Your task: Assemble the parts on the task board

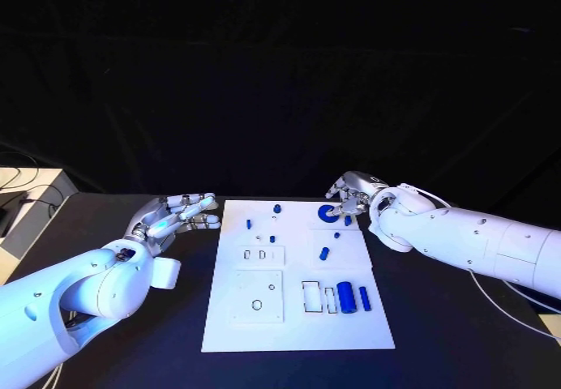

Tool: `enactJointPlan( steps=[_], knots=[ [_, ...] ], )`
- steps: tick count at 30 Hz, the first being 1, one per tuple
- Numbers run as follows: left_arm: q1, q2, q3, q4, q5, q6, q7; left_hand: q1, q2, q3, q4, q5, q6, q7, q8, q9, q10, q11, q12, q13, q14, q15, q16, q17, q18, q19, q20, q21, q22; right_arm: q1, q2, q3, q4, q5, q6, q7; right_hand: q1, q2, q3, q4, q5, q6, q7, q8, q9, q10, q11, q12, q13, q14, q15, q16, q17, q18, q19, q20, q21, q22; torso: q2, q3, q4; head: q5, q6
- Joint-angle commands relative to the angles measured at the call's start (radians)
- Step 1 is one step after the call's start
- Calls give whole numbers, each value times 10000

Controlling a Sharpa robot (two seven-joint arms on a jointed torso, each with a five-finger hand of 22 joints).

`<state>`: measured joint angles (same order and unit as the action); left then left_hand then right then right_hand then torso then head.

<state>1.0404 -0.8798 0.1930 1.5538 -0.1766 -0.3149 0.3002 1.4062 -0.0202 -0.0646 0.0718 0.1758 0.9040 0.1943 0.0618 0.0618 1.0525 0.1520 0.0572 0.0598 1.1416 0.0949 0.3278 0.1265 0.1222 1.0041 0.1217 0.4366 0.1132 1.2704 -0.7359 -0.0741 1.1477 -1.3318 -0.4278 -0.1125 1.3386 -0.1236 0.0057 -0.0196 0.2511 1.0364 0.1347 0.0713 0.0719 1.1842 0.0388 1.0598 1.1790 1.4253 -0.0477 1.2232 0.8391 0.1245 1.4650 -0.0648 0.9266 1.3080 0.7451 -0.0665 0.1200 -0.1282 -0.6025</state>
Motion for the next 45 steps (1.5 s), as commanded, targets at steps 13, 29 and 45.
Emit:
enactJointPlan(
  steps=[13,29,45],
  knots=[
    [2,39,8,-44,0,223,9,62,-38,44,10,-25,-91,10,-21,-16,-63,13,44,-4,-72,19,44,-13,-19,-44,-3,63,-22,-113,316,2,-445,-756,560,-829,-40,-217,63,517,504,-262,155,-40,13,404,34,675,635,89,128,360,995,-47,647,170,824,1318,7,-28,22,-39,-68],
    [2,74,8,-94,-5,208,-39,47,-24,44,28,-23,-99,15,-21,-16,-68,15,43,-4,-76,21,47,-14,-21,-49,-2,78,-37,-115,461,5,-788,49,1023,-946,-677,384,-30,365,1614,-112,110,-46,1,612,-11,828,835,135,103,478,1320,-91,650,150,1186,1372,-5,-12,10,-1,-176],
    [2,90,8,-98,-16,210,-43,47,-24,44,28,-23,-99,15,-21,-16,-68,15,43,-4,-76,21,47,-14,-21,-49,-2,78,-37,-98,738,7,-1189,515,1312,-863,-930,483,-114,463,1719,-188,129,-51,-1,620,7,858,887,146,120,537,1440,-102,645,164,1290,1391,2,-12,21,-7,-233]
  ],
)
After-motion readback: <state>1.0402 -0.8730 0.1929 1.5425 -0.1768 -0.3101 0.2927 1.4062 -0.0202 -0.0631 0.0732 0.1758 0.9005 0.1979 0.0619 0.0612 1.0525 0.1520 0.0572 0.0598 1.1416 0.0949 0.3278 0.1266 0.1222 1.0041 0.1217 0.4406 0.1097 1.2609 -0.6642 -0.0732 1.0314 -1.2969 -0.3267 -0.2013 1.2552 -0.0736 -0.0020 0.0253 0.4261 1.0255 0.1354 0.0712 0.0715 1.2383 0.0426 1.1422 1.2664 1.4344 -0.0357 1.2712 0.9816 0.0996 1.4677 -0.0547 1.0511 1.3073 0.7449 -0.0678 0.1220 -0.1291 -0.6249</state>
